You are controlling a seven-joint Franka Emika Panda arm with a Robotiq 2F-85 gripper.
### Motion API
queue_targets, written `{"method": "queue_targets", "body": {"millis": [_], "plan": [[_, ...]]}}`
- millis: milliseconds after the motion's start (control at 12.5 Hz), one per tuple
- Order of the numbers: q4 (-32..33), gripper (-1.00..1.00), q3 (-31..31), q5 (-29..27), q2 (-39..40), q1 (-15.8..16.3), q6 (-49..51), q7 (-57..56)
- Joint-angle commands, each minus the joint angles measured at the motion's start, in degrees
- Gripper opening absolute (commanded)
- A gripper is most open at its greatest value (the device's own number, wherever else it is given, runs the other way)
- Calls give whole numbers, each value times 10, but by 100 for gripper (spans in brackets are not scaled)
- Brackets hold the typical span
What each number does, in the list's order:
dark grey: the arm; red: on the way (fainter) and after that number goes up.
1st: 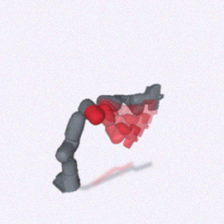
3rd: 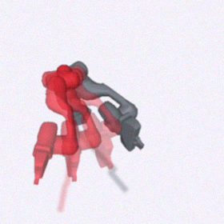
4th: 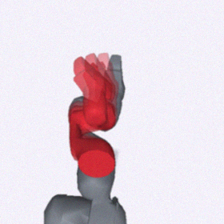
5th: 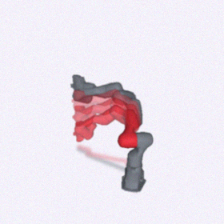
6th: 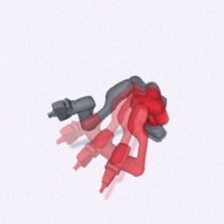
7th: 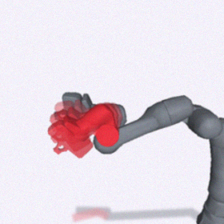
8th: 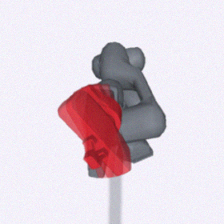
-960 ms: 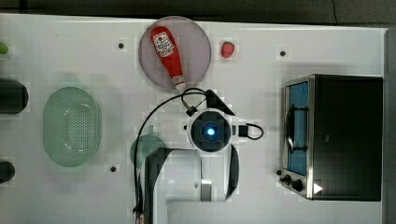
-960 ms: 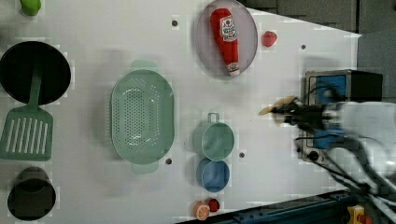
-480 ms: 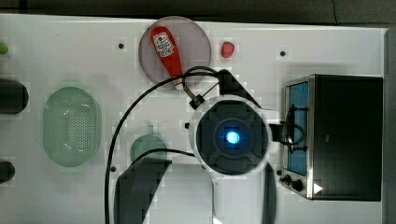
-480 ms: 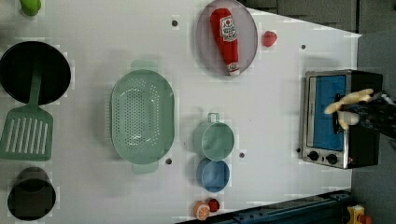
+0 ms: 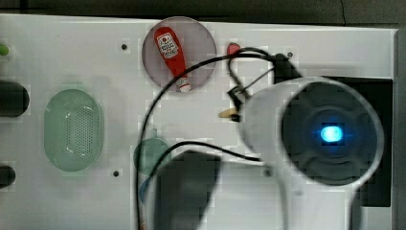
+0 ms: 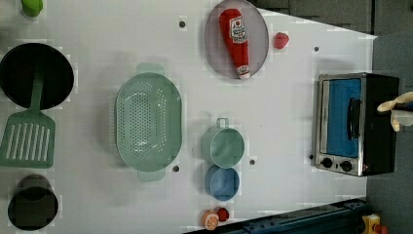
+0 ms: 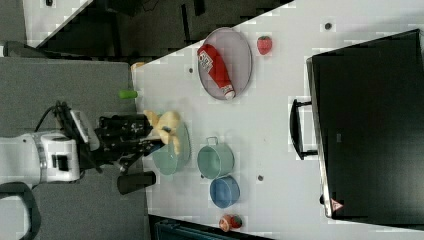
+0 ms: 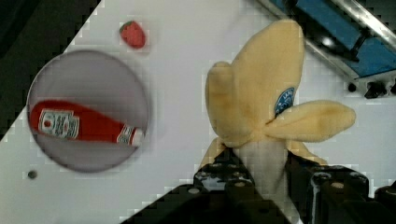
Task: Pick banana from table and place on oven.
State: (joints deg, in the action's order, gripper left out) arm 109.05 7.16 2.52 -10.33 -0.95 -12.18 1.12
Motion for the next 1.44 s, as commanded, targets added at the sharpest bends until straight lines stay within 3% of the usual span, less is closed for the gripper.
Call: {"method": "queue_targets", "body": {"millis": [80,400,880,1200,1280,1440], "plan": [[-8,-47,64,-3,40,-9,-2,-54],[-8,-47,151,5,81,-14,-31,-185],[-8,-47,264,3,180,-19,-167,-411],[-8,-47,287,-19,222,-21,-187,-445],[-8,-41,288,-23,226,-22,-190,-445],[-8,1,287,-23,230,-23,-196,-446]]}}
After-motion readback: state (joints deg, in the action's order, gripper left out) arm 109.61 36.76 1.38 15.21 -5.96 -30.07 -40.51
